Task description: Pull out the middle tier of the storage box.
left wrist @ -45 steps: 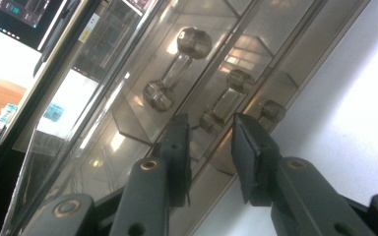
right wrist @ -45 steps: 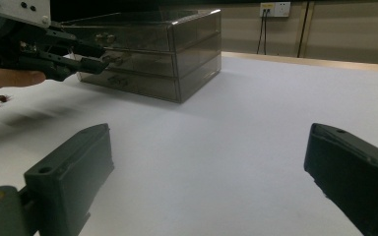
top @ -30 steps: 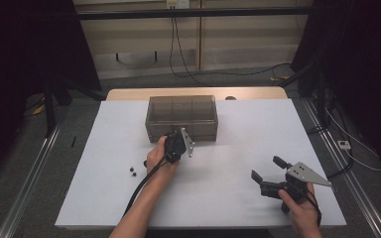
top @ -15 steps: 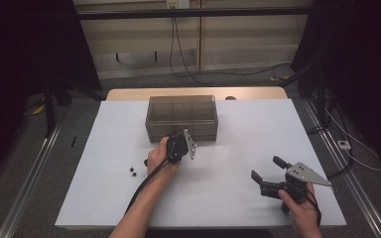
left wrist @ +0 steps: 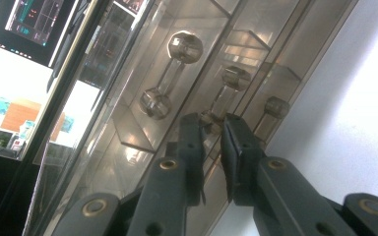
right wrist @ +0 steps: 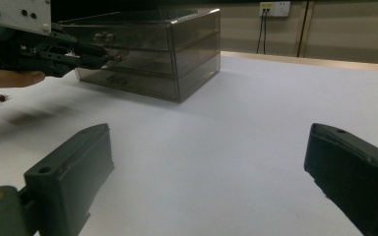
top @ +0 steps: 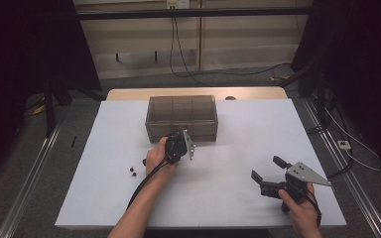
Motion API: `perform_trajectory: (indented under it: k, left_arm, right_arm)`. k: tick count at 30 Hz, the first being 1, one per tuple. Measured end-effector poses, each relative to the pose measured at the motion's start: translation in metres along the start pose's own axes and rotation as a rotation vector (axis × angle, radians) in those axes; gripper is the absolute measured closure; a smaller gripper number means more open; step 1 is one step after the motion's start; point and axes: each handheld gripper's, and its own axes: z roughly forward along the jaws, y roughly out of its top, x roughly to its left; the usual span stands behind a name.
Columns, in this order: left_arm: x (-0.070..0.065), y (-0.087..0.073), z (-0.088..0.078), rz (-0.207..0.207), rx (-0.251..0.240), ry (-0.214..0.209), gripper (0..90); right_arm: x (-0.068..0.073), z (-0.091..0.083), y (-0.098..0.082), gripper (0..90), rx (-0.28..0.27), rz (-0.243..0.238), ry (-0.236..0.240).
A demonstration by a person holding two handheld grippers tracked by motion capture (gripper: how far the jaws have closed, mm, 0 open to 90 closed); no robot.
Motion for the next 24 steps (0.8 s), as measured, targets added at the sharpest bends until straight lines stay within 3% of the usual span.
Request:
perform_trajectory:
  k: [1,2,4,5,7,8,10,11,12,13,15,16,17,18,20,21,22,24]
  left_arm:
    - [0.002,0.001,-0.002,0.042,0.027,0.001,80.2]
    - [0.001,0.000,-0.002,0.023,0.020,0.000,80.2]
    - [0.000,0.000,-0.001,0.038,0.023,0.007,80.1]
    - [-0.003,-0.001,0.000,0.001,-0.002,0.003,80.1]
    - [-0.002,0.000,-0.003,0.045,0.024,0.012,80.5]
    - [-0.003,-0.001,-0.003,0.012,0.002,0.006,81.1]
    - [-0.001,0.000,-0.009,0.035,-0.025,0.028,90.0]
    - [0.001,0.000,-0.010,0.043,-0.022,0.024,90.0]
    - [0.001,-0.001,-0.006,0.001,-0.034,0.010,90.0]
    - [0.004,-0.001,-0.006,0.032,-0.010,0.010,90.0]
    - [0.005,-0.002,-0.006,0.038,-0.004,0.013,90.0]
    - [0.008,-0.002,-0.009,0.075,0.025,0.002,88.9]
    - [0.003,-0.002,-0.006,0.017,-0.026,0.013,88.0]
    - [0.005,-0.001,-0.008,0.046,-0.008,0.011,85.6]
    - [0.000,-0.001,-0.008,0.020,-0.034,0.001,81.2]
    - [0.002,0.000,-0.010,0.071,-0.004,0.008,79.7]
    - [-0.001,0.000,-0.008,0.057,-0.014,0.006,78.3]
    - [-0.004,0.001,-0.006,0.073,-0.018,0.005,75.8]
  right_arm:
    - [0.000,0.000,0.000,4.1,0.001,0.003,-0.001]
    - [0.000,0.000,0.000,4.1,-0.001,0.004,-0.001]
    - [0.000,0.000,0.000,4.1,-0.002,0.004,-0.001]
    - [0.000,0.000,0.000,4.1,-0.003,0.004,-0.001]
    - [0.000,0.000,0.000,4.1,-0.003,0.004,-0.001]
    - [0.000,0.000,0.000,4.1,-0.001,0.005,0.000]
    - [0.000,0.000,0.000,4.1,0.000,0.006,0.001]
    - [0.000,0.000,0.000,4.1,0.000,0.005,0.002]
    - [0.000,0.001,0.000,4.1,0.001,0.003,0.003]
    - [0.001,0.001,0.000,4.1,0.003,0.001,0.004]
    - [0.001,0.001,0.000,4.2,0.001,0.000,0.005]
    - [0.002,0.000,0.000,4.1,-0.001,-0.001,0.004]
    - [0.001,0.000,0.000,4.1,0.002,-0.002,0.004]
    - [0.001,0.000,0.000,4.1,0.002,0.000,0.004]
    - [0.000,0.000,0.000,4.1,0.000,0.005,0.000]
    - [0.000,0.000,0.000,4.1,0.001,0.007,0.000]
    - [0.000,0.001,0.000,4.1,0.001,0.006,0.001]
    - [0.000,0.001,0.000,4.1,0.003,0.000,0.003]
